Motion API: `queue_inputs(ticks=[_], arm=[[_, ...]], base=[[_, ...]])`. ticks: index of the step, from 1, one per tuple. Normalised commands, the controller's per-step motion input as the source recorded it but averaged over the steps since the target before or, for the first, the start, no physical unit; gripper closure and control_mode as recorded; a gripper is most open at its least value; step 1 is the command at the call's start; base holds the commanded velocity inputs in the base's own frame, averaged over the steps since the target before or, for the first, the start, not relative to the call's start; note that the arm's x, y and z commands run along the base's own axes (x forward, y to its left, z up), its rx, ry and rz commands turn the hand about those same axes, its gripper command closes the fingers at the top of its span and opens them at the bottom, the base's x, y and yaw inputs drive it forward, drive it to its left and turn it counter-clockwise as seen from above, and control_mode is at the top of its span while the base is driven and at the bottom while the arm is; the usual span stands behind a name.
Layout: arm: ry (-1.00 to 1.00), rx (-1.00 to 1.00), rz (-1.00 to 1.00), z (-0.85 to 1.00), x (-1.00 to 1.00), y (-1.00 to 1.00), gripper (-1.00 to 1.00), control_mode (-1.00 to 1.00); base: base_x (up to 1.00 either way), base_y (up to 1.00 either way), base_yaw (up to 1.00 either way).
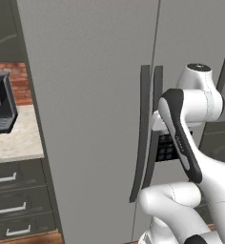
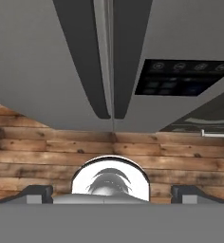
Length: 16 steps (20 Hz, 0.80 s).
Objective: Open the freezer door, pick up the ice cube tray from the freezer, and place it on the dining counter.
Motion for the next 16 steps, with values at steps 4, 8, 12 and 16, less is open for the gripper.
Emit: queue_inputs(ticks=[4, 8, 12, 16], arm=[[0.0, 0.0, 0.0, 0.0, 0.0, 0.0, -1.0, 1.0], [0.0, 0.0, 0.0, 0.0, 0.0, 0.0, -1.0, 1.0], [0.0, 0.0, 0.0, 0.0, 0.0, 0.0, -1.0, 1.0], [0.0, 0.0, 0.0, 0.0, 0.0, 0.0, -1.0, 1.0]], base=[[-0.02, 0.06, 0.0], [-0.01, 0.4, -0.01], [-0.01, 0.57, 0.0], [0.0, 0.62, 0.0]])
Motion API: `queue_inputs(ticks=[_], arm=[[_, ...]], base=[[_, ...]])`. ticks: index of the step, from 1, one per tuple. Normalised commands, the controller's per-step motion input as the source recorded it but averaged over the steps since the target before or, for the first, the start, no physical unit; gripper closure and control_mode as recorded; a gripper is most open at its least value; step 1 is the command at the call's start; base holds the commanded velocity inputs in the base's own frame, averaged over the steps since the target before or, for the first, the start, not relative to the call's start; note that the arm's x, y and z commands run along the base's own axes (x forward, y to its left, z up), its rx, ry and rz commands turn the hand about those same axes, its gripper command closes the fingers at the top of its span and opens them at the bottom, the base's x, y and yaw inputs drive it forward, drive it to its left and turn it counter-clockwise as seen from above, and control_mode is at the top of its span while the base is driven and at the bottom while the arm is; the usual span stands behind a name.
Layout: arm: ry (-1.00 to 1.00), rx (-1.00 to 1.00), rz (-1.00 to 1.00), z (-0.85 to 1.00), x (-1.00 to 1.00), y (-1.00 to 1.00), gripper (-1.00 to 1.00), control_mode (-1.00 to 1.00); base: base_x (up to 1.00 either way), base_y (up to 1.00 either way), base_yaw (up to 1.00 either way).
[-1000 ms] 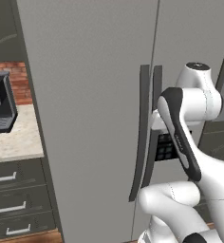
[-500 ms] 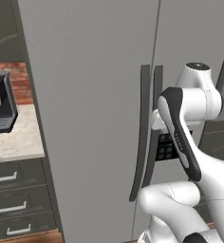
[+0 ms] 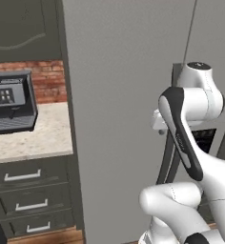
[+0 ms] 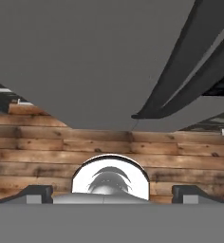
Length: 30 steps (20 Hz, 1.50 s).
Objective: Open the freezer door, pick up the ice cube tray from the freezer, and place it on the dining counter.
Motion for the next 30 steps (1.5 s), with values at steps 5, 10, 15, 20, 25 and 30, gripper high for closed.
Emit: queue_inputs(ticks=[5, 10, 15, 20, 25, 30], arm=[[0.0, 0.0, 0.0, 0.0, 0.0, 0.0, -1.0, 1.0], [0.0, 0.0, 0.0, 0.0, 0.0, 0.0, -1.0, -1.0], [-0.08, 0.02, 0.02, -0.11, -0.05, -0.51, -1.0, -1.0], [-0.23, 0.06, 0.0, -0.12, -0.19, -0.97, -1.0, -1.0], [-0.33, 0.05, 0.01, -0.07, -0.05, -0.79, -1.0, -1.0], [-0.35, 0.05, 0.01, -0.07, 0.03, -0.68, -1.0, -1.0]], base=[[0.0, 0.41, 0.0], [0.0, 0.01, 0.0], [0.0, 0.0, 0.0], [0.0, 0.0, 0.0], [0.0, 0.0, 0.0], [0.0, 0.0, 0.0]])
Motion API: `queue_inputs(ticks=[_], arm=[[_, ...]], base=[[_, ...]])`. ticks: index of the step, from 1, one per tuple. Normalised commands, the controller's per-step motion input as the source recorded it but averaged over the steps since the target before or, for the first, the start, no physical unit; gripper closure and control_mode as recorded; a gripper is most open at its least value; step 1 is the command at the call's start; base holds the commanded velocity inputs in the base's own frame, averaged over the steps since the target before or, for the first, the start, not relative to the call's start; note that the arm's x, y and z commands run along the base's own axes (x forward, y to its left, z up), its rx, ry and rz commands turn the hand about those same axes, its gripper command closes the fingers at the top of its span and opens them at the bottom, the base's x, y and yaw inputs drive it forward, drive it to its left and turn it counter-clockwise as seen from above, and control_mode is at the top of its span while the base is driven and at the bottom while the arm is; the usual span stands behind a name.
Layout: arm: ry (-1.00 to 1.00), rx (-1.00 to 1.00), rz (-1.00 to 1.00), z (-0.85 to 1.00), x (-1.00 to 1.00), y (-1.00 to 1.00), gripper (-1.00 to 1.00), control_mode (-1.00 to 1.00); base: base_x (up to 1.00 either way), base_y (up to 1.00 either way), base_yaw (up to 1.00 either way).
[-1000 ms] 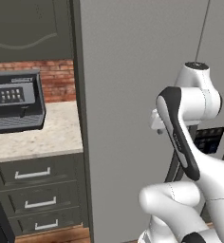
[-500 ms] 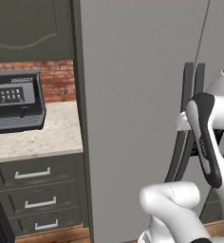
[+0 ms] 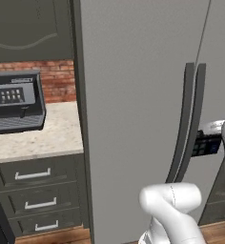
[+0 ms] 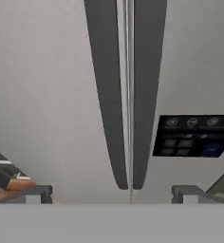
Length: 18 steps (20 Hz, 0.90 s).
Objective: Open the freezer door, pick up the ice cube tray from the freezer, and place it on the dining counter.
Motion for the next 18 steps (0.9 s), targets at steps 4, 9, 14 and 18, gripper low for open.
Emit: queue_inputs(ticks=[4, 9, 14, 18], arm=[[-0.4, 0.04, 0.01, -0.01, 0.06, -0.53, -1.0, -1.0], [-0.37, 0.05, 0.04, -0.03, 0.02, -0.39, -1.0, -1.0], [-0.26, 0.03, 0.01, -0.02, 0.21, -0.05, -1.0, -1.0], [-0.2, 0.01, 0.0, -0.01, 0.21, 0.07, -1.0, -1.0]], base=[[0.0, 0.0, 0.0], [0.0, 0.0, 0.0], [0.0, 0.0, 0.0], [0.0, 0.0, 0.0]])
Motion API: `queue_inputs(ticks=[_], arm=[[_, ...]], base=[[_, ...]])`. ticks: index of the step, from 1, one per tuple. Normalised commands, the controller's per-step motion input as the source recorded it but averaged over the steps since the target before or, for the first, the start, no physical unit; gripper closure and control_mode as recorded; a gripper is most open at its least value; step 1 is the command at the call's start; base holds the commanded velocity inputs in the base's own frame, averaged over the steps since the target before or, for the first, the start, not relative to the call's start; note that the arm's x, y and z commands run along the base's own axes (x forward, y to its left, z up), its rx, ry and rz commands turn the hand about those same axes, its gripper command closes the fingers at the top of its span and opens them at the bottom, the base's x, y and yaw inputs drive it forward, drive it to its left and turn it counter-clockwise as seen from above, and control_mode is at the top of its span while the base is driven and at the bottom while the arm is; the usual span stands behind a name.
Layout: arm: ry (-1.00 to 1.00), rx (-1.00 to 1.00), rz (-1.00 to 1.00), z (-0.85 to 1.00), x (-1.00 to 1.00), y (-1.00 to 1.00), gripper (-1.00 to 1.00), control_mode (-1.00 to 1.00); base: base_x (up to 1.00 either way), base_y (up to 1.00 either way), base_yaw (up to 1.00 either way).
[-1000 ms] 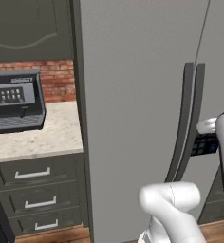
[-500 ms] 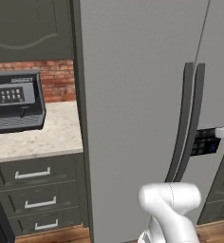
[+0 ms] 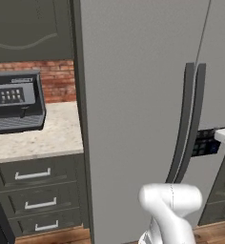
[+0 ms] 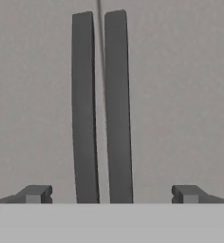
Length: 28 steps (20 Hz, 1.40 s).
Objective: Open the freezer door, pick up the ice cube tray from the freezer, and place it on the dining counter.
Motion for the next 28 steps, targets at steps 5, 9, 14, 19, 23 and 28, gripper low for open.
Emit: queue_inputs(ticks=[5, 9, 14, 19, 23, 28], arm=[[-0.09, 0.02, 0.03, 0.0, 0.25, 0.01, -1.0, -1.0], [-0.04, 0.02, 0.03, 0.0, 0.36, 0.0, -1.0, -1.0], [0.0, 0.03, 0.04, 0.0, 0.36, -0.01, -1.0, -1.0], [0.0, 0.04, 0.02, 0.0, 0.39, 0.0, -1.0, -1.0], [0.0, 0.03, 0.02, 0.0, 0.41, 0.0, -1.0, -1.0], [0.0, 0.01, 0.03, 0.0, 0.22, 0.0, -1.0, -1.0]], base=[[0.0, 0.0, 0.0], [0.0, 0.0, 0.0], [0.0, 0.0, 0.0], [0.0, 0.0, 0.0], [0.0, 0.0, 0.0], [0.0, 0.0, 0.0]])
